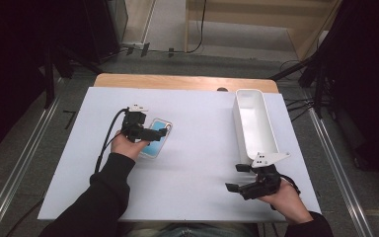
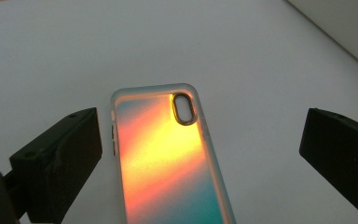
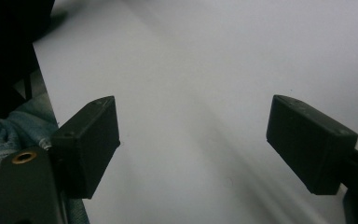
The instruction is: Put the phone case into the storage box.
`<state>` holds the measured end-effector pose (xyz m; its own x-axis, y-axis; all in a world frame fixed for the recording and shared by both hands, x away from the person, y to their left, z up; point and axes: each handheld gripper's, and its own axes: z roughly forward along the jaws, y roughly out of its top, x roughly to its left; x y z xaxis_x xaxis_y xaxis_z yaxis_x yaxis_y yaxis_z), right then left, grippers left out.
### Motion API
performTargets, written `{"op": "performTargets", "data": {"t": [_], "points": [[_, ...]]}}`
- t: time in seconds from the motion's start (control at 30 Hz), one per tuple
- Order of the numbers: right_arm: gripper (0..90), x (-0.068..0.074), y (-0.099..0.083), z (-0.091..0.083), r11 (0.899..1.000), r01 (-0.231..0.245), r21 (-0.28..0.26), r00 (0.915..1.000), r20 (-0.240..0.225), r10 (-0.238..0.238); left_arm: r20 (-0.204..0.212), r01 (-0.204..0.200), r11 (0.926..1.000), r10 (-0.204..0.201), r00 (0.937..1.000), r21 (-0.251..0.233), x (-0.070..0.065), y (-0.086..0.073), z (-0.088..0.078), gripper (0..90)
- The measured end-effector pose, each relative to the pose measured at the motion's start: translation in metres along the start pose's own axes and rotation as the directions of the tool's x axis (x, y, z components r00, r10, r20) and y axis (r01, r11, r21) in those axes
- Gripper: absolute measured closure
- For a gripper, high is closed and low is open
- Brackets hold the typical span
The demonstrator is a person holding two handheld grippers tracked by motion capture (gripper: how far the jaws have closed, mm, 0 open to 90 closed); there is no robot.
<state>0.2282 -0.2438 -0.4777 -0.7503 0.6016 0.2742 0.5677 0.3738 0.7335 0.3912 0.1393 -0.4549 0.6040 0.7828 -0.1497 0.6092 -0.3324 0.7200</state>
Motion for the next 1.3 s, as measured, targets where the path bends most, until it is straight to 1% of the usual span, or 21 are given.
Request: {"op": "performTargets", "data": {"t": [0.13, 0.2, 0.4, 0.47, 0.57, 0.63, 0.77, 0.83, 0.93, 1.0, 1.03, 1.07, 1.13, 1.17, 1.3], "points": [[15.8, 0.0, 0.0, 0.0, 1.0, 0.001, 0.001, 1.0, 0.0, -0.001, -0.009, 0.013, 0.9999, -0.013, 0.9999, -0.004, 0.001, 0.0, 0.0, 0.0], [15.7, 0.0, 0.0, 0.0, 1.0, 0.0, 0.001, 1.0, 0.0, 0.0, -0.009, 0.03, 0.9995, -0.03, 0.9995, -0.01, 0.002, 0.0, 0.001, 0.0], [15.8, 0.0, 0.0, 0.0, 1.0, 0.001, 0.002, 1.0, 0.0, -0.001, -0.018, 0.035, 0.9993, -0.036, 0.9992, -0.007, 0.001, -0.002, 0.006, 0.0], [15.8, 0.0, 0.0, 0.0, 1.0, -0.001, 0.004, 1.0, -0.001, 0.001, -0.023, 0.044, 0.9988, -0.045, 0.9987, -0.02, 0.001, -0.004, 0.007, 0.0], [15.7, 0.0, 0.0, 0.0, 1.0, 0.001, 0.002, 1.0, 0.0, -0.001, -0.03, 0.034, 0.9993, -0.035, 0.9989, -0.017, 0.001, -0.005, 0.009, 0.0], [15.7, 0.0, 0.0, 0.0, 1.0, -0.002, 0.004, 1.0, -0.001, 0.002, -0.032, 0.043, 0.9989, -0.044, 0.9985, -0.02, 0.001, -0.006, 0.01, 0.0], [15.7, 0.0, 0.0, 0.0, 1.0, -0.001, 0.004, 1.0, -0.002, 0.001, -0.036, 0.041, 0.999, -0.042, 0.9985, -0.019, 0.002, -0.008, 0.011, 0.0], [15.7, 0.0, 0.0, 0.0, 1.0, 0.001, 0.003, 1.0, -0.001, -0.001, -0.047, 0.042, 0.999, -0.043, 0.998, -0.014, 0.002, -0.009, 0.012, 0.0], [15.8, 0.0, 0.0, 0.0, 1.0, 0.001, 0.004, 1.0, -0.001, -0.001, -0.044, 0.046, 0.9988, -0.047, 0.9979, -0.017, 0.002, -0.012, 0.015, 0.0], [15.8, 0.0, 0.0, 0.0, 1.0, -0.001, 0.004, 1.0, -0.002, 0.001, -0.05, 0.042, 0.9991, -0.042, 0.9979, -0.002, 0.001, -0.014, 0.018, 0.0], [15.8, 0.0, 0.0, 0.0, 1.0, -0.004, 0.004, 1.0, -0.001, 0.004, -0.05, 0.042, 0.9991, -0.042, 0.9979, -0.002, 0.001, -0.014, 0.018, 0.0], [15.7, 0.0, 0.0, 0.0, 1.0, -0.005, 0.004, 1.0, 0.0, 0.005, -0.059, 0.033, 0.9995, -0.032, 0.9978, 0.002, 0.0, -0.015, 0.018, 0.0], [15.7, 0.0, 0.0, 0.0, 1.0, -0.005, 0.006, 1.0, -0.001, 0.005, -0.053, 0.044, 0.9989, -0.045, 0.9976, -0.013, 0.001, -0.017, 0.019, 0.0], [15.7, 0.0, 0.0, 0.0, 1.0, -0.003, 0.004, 1.0, -0.001, 0.003, -0.053, 0.056, 0.9983, -0.057, 0.997, -0.018, 0.001, -0.018, 0.019, 0.0], [15.7, 0.0, 0.0, 0.0, 1.0, -0.004, 0.004, 1.0, -0.002, 0.004, -0.06, 0.054, 0.9984, -0.054, 0.9967, -0.016, 0.003, -0.02, 0.02, 0.0]]}}
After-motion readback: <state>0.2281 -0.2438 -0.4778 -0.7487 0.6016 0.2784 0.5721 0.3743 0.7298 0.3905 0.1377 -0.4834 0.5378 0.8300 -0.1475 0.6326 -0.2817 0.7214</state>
